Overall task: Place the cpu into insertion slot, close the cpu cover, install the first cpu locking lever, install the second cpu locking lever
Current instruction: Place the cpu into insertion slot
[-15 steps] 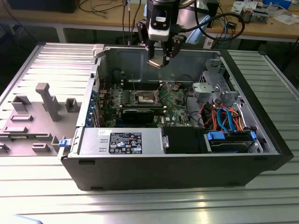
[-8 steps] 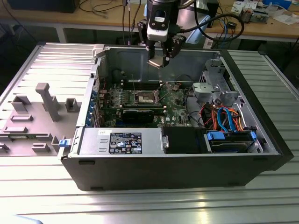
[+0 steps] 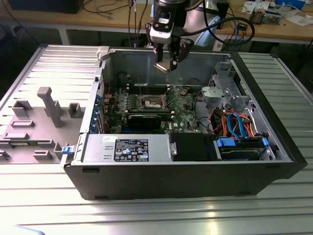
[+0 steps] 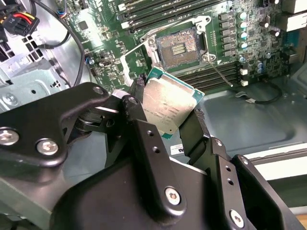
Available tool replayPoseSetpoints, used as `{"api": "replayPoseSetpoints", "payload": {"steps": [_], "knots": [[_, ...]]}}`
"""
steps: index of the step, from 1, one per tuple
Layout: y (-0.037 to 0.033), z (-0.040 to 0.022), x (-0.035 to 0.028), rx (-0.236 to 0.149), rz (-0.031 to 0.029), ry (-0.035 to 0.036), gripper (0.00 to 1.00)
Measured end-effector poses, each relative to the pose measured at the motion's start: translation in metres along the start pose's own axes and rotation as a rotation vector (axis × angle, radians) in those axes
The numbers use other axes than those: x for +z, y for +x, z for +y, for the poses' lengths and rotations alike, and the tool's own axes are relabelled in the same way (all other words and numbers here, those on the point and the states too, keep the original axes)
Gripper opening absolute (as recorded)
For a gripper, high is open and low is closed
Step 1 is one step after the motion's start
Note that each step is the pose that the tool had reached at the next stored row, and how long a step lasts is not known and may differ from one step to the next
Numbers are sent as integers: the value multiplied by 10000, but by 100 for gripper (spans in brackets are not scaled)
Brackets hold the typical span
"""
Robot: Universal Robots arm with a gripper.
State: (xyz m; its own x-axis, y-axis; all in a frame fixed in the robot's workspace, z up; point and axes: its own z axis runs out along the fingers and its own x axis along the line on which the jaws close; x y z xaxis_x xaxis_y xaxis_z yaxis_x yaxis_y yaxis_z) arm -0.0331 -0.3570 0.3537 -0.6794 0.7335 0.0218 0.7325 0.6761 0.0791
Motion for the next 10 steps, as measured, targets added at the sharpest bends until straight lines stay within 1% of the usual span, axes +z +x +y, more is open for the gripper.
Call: {"api": "replayPoseSetpoints", "payload": {"steps": [10], "knots": [[5,-7,6,14,-2,1,54]]}}
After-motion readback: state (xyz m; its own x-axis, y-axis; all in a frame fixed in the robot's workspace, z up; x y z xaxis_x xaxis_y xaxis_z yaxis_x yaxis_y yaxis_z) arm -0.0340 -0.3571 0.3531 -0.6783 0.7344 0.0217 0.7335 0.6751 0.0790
